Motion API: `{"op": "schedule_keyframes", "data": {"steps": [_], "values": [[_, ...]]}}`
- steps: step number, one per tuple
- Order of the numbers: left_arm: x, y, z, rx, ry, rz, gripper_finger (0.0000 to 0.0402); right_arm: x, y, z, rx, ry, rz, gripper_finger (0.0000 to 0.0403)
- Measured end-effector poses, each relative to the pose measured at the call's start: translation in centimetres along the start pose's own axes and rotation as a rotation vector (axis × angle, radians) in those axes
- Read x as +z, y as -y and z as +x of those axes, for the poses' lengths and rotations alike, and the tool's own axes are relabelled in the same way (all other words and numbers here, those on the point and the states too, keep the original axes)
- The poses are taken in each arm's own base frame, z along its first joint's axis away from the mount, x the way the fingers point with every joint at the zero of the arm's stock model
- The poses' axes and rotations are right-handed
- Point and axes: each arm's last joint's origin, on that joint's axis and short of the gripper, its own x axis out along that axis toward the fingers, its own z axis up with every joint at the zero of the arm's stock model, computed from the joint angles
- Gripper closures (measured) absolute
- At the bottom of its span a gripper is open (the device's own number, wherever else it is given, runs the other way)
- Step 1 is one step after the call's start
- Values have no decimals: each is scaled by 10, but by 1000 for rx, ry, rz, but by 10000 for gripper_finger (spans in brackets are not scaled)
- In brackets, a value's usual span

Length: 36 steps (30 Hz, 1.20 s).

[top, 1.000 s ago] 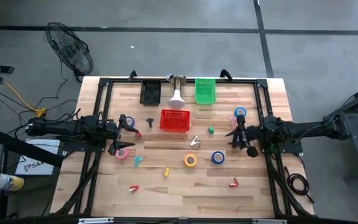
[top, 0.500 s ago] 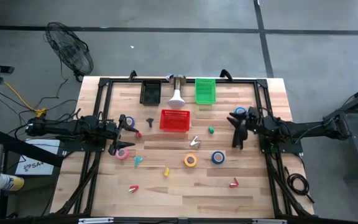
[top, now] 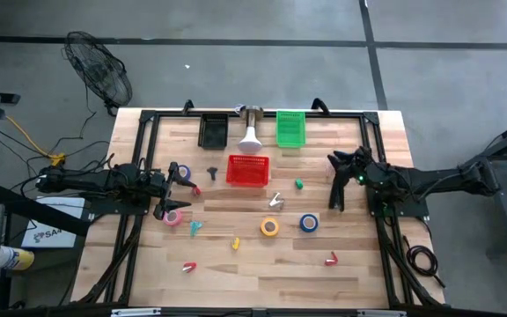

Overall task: Pick and place Stapler, Stapler remover, tape
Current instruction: Put the pink staple remover into the green basket

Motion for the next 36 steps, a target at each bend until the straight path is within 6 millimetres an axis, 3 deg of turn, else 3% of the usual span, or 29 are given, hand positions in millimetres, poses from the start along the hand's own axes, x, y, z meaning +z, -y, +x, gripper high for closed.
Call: {"op": "schedule_keyframes", "data": {"steps": [6, 11, 21, 36], "values": [[0, 0, 0, 0, 0, 0, 108, 22, -7, 5, -239, -132, -17, 243], [0, 0, 0, 0, 0, 0, 108, 31, -13, 23, -367, -299, 35, 243], [0, 0, 0, 0, 0, 0, 108, 10, -16, 53, -539, -492, 35, 243], [0, 0, 0, 0, 0, 0, 108, -9, -29, 45, -568, -535, 149, 243]]}}
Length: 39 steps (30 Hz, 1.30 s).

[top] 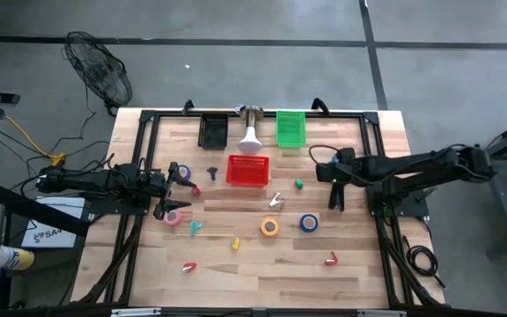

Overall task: Pick and place Stapler, Stapler remover, tape
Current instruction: Put the pink staple remover into the green basket

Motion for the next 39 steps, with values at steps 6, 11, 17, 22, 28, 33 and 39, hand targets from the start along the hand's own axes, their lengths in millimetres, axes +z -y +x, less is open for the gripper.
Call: {"op": "schedule_keyframes", "data": {"steps": [6, 11, 17, 22, 28, 33, 39], "values": [[0, 0, 0, 0, 0, 0, 108, -10, -4, 11, -58, -34, -15, 243], [0, 0, 0, 0, 0, 0, 108, -12, -6, 19, -94, -24, -11, 243], [0, 0, 0, -1, 0, 0, 108, -13, -10, 32, -123, -26, -20, 243], [0, 0, 0, 0, 0, 0, 108, -12, -14, 39, -112, -23, -44, 243], [0, 0, 0, 0, 0, 0, 108, -12, -18, 44, -71, -60, -131, 243], [0, 0, 0, 0, 0, 0, 108, -9, -17, 47, -88, -59, -107, 243], [0, 0, 0, -1, 0, 0, 108, -9, -18, 47, -79, -63, -108, 243]]}}
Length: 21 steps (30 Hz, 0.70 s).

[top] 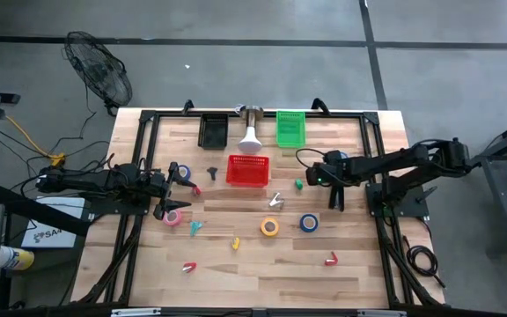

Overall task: Pick and place Stapler, Stapler remover, tape
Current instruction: Put the pink staple remover into the green basket

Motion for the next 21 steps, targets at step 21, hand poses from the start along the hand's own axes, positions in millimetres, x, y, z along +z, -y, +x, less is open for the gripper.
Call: {"op": "schedule_keyframes", "data": {"steps": [21], "values": [[0, 0, 0, 0, 0, 0, 108, -1, 5, 0, -46, -2, 12, 306]]}}
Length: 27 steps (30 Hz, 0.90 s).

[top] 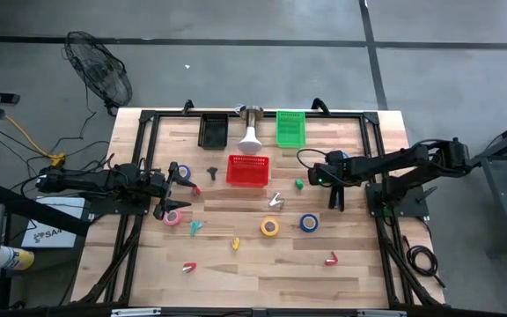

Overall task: Pick and place Stapler, Stapler remover, tape
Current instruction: Put the pink staple remover into the green basket

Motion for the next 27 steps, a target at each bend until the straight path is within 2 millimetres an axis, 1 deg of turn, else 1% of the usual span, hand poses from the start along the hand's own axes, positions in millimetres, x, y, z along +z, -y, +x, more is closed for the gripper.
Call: {"op": "schedule_keyframes", "data": {"steps": [5, 10, 13, 15, 20, 23, 27], "values": [[0, 0, 0, 0, 0, 0, 108, 0, 0, 0, 0, 1, -19, 368], [0, 0, 0, 0, 0, 0, 108, 1, -2, 0, 23, 9, -55, 370], [0, 0, 0, 0, 0, 0, 108, 3, -7, -1, 68, 20, -91, 370], [0, 0, 0, 0, 0, 0, 108, 7, -12, -3, 97, 25, -121, 370], [0, 0, 0, 0, 0, 0, 108, 33, -32, -19, 164, 83, -208, 370], [0, 0, 0, 0, 0, 0, 108, 55, -45, -32, 207, 140, -257, 370], [0, 0, 0, 0, 0, 0, 108, 87, -53, -45, 221, 216, -304, 370]]}}
